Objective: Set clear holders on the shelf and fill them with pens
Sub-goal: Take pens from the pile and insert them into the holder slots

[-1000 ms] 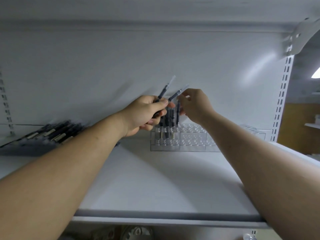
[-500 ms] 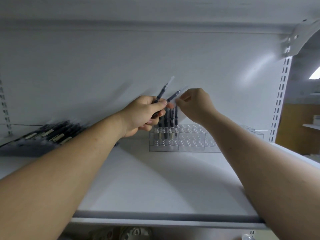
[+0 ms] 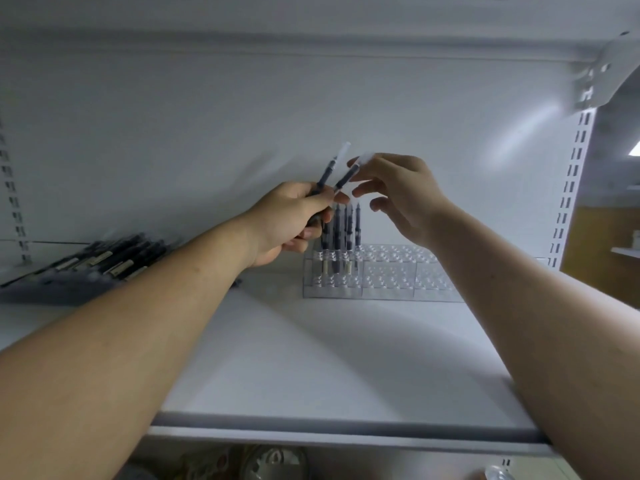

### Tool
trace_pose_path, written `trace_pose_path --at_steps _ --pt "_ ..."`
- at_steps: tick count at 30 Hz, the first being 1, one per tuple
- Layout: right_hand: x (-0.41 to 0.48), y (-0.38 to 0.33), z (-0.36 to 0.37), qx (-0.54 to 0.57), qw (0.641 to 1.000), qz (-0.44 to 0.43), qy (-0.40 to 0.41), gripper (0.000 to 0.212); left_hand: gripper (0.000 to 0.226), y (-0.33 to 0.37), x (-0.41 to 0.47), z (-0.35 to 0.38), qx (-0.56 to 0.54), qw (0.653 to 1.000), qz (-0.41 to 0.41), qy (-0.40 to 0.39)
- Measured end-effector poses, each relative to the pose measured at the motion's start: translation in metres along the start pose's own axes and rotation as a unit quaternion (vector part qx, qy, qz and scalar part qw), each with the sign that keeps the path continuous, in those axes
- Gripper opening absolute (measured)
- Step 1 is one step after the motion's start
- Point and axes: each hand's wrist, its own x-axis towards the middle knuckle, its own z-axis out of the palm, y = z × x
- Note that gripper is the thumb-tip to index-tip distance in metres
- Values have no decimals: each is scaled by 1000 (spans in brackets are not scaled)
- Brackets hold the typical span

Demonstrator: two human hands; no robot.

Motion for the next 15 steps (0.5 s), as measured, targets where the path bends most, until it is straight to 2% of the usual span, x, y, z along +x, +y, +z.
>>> trace_pose_path --at_steps 4,11,13,15 --pt "-1 -2 2 20 1000 -7 8 20 27 1 -1 0 15 1000 -1 0" --pt "4 -7 -4 56 990 -46 124 13 25 -3 0 -1 111 993 -3 32" --pt "6 -6 -8 29 986 -50 159 13 26 -4 2 -1 136 990 0 41" --pt "7 -1 -11 -62 981 -62 175 13 27 -5 2 -2 148 988 6 52"
